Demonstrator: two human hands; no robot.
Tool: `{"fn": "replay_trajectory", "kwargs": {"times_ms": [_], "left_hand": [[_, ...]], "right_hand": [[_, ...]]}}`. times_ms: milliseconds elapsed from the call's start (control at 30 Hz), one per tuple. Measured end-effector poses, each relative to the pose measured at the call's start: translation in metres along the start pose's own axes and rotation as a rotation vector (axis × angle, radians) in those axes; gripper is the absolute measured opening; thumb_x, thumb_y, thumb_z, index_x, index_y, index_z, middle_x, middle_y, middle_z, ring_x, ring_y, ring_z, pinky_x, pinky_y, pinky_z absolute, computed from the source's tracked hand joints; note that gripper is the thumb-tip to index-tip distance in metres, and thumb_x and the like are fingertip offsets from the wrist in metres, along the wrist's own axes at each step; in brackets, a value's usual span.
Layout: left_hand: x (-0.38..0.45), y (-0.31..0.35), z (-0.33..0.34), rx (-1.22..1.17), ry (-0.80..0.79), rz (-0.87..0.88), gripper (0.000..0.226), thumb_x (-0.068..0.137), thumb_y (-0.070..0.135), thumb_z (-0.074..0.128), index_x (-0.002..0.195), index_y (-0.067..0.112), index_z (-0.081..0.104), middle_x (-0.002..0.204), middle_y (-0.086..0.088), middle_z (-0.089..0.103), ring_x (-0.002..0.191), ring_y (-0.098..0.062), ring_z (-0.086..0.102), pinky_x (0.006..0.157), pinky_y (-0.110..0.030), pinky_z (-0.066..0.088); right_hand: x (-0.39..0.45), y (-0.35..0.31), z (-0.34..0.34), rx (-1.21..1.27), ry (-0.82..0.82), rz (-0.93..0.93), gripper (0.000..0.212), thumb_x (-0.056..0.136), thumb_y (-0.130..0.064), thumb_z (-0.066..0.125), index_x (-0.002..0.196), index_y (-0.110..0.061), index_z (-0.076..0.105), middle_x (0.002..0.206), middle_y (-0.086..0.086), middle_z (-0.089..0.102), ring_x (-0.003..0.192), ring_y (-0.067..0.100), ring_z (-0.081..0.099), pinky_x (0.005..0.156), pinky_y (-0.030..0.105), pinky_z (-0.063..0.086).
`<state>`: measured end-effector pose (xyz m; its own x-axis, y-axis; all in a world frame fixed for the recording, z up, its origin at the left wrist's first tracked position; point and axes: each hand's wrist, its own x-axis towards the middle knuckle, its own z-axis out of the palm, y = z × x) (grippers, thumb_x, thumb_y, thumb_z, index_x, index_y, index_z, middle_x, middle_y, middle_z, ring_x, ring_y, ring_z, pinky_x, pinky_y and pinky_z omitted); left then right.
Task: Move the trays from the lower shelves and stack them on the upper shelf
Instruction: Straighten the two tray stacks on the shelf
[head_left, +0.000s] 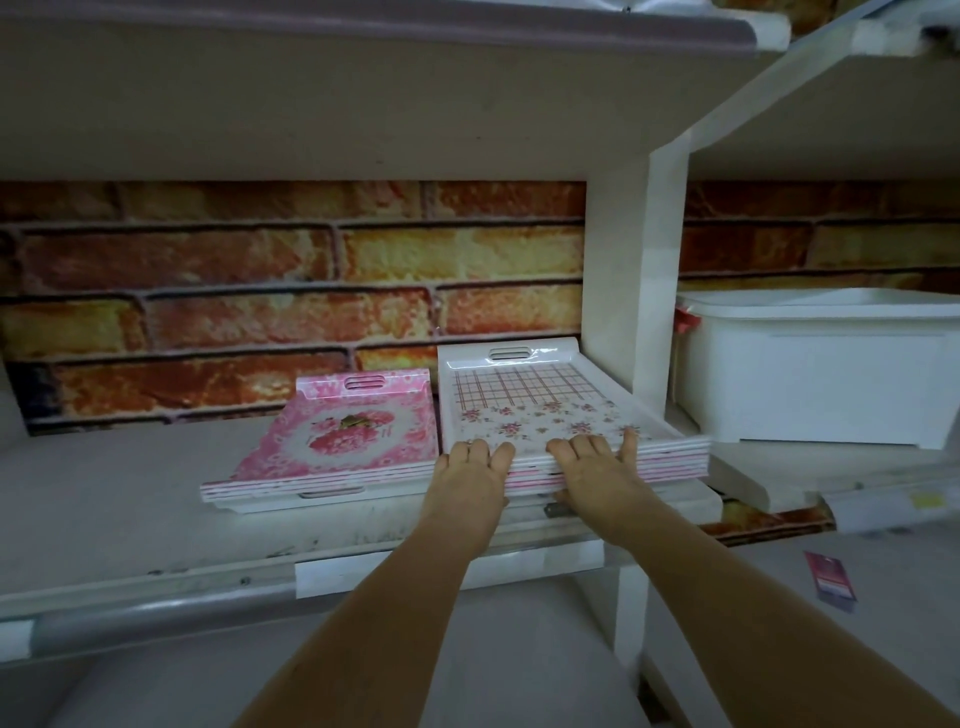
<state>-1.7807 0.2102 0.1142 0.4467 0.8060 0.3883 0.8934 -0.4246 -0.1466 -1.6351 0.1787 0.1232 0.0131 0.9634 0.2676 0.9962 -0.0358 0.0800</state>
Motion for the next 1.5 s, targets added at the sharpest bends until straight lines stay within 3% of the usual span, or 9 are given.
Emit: {"fn": "replay_trajectory", "kwargs": {"times_ms": [300, 467, 633, 800, 933, 1133, 1233, 1333, 1500], "left_hand": [[0.003, 0.011, 0.000, -0.007, 0.008, -0.013, 0.056, 0.097, 0.019, 0.047, 0.146, 0.020, 0.019, 0.138, -0.009, 0.036, 0.127, -0.026, 0.034, 0.107, -0.037, 0.029], [0.002, 0.009, -0.005, -0.032, -0.030, -0.004, 0.058, 0.096, 0.031, 0.047, 0.146, 0.022, 0.019, 0.140, -0.005, 0.036, 0.129, -0.024, 0.033, 0.110, -0.038, 0.026], [-0.007, -0.001, -0.019, -0.184, -0.085, 0.030, 0.084, 0.088, 0.053, 0.051, 0.151, 0.023, 0.003, 0.155, 0.000, 0.014, 0.145, -0.022, 0.006, 0.117, -0.048, -0.002], [-0.023, -0.059, -0.016, -0.204, -0.146, -0.148, 0.108, 0.075, 0.062, 0.063, 0.151, 0.023, -0.003, 0.159, 0.000, 0.003, 0.147, -0.023, -0.003, 0.118, -0.048, -0.007], [-0.029, -0.108, -0.008, -0.001, -0.235, -0.290, 0.083, 0.089, 0.053, 0.051, 0.151, 0.019, 0.006, 0.158, -0.007, 0.011, 0.147, -0.027, 0.005, 0.116, -0.052, 0.001], [-0.025, -0.119, 0.002, 0.014, -0.250, -0.315, 0.043, 0.101, 0.026, 0.038, 0.142, 0.021, 0.030, 0.142, -0.007, 0.040, 0.135, -0.028, 0.032, 0.115, -0.056, 0.012], [-0.027, -0.120, 0.006, 0.041, -0.213, -0.316, 0.044, 0.099, 0.019, 0.041, 0.142, 0.021, 0.029, 0.139, -0.006, 0.041, 0.133, -0.027, 0.033, 0.115, -0.056, 0.013], [-0.028, -0.118, 0.009, 0.083, -0.205, -0.310, 0.047, 0.099, 0.027, 0.043, 0.142, 0.021, 0.027, 0.140, -0.006, 0.041, 0.133, -0.027, 0.034, 0.114, -0.056, 0.015], [-0.022, -0.117, 0.009, 0.106, -0.217, -0.300, 0.051, 0.094, 0.037, 0.050, 0.138, 0.020, 0.031, 0.138, -0.007, 0.042, 0.132, -0.028, 0.035, 0.113, -0.053, 0.018]], "right_hand": [[-0.001, 0.008, -0.005, -0.009, -0.028, -0.004, 0.049, 0.099, -0.028, 0.044, 0.143, -0.020, 0.026, 0.145, 0.004, 0.036, 0.140, 0.023, 0.026, 0.115, 0.058, -0.002], [-0.002, 0.008, -0.008, -0.029, -0.038, -0.011, 0.050, 0.098, -0.032, 0.045, 0.143, -0.020, 0.028, 0.144, 0.005, 0.038, 0.138, 0.024, 0.029, 0.115, 0.061, 0.002], [0.008, -0.005, -0.036, 0.051, -0.266, 0.002, 0.092, 0.084, -0.048, 0.060, 0.152, -0.024, 0.004, 0.159, 0.006, 0.013, 0.148, 0.027, 0.003, 0.112, 0.062, -0.002], [0.012, -0.048, -0.048, 0.239, -0.200, -0.121, 0.081, 0.090, -0.034, 0.054, 0.153, -0.026, 0.003, 0.161, 0.002, 0.006, 0.148, 0.025, -0.005, 0.117, 0.056, -0.005], [0.018, -0.070, -0.034, 0.184, -0.171, -0.122, 0.075, 0.093, -0.035, 0.052, 0.153, -0.021, 0.009, 0.159, 0.005, 0.012, 0.148, 0.026, -0.001, 0.116, 0.057, 0.000], [0.023, -0.085, -0.022, 0.077, -0.127, -0.115, 0.066, 0.092, -0.044, 0.051, 0.147, -0.020, 0.025, 0.152, 0.005, 0.029, 0.145, 0.026, 0.015, 0.111, 0.061, 0.010], [0.022, -0.086, -0.021, 0.062, -0.115, -0.109, 0.063, 0.092, -0.044, 0.050, 0.145, -0.020, 0.029, 0.149, 0.005, 0.034, 0.142, 0.026, 0.021, 0.110, 0.060, 0.013], [0.019, -0.088, -0.023, 0.012, -0.084, -0.106, 0.063, 0.092, -0.041, 0.050, 0.146, -0.018, 0.028, 0.151, 0.008, 0.032, 0.144, 0.027, 0.016, 0.111, 0.062, 0.008], [0.027, -0.126, -0.027, -0.076, 0.105, -0.313, 0.060, 0.091, -0.012, 0.049, 0.147, -0.006, 0.028, 0.153, 0.014, 0.028, 0.147, 0.026, 0.007, 0.119, 0.047, 0.000]]}}
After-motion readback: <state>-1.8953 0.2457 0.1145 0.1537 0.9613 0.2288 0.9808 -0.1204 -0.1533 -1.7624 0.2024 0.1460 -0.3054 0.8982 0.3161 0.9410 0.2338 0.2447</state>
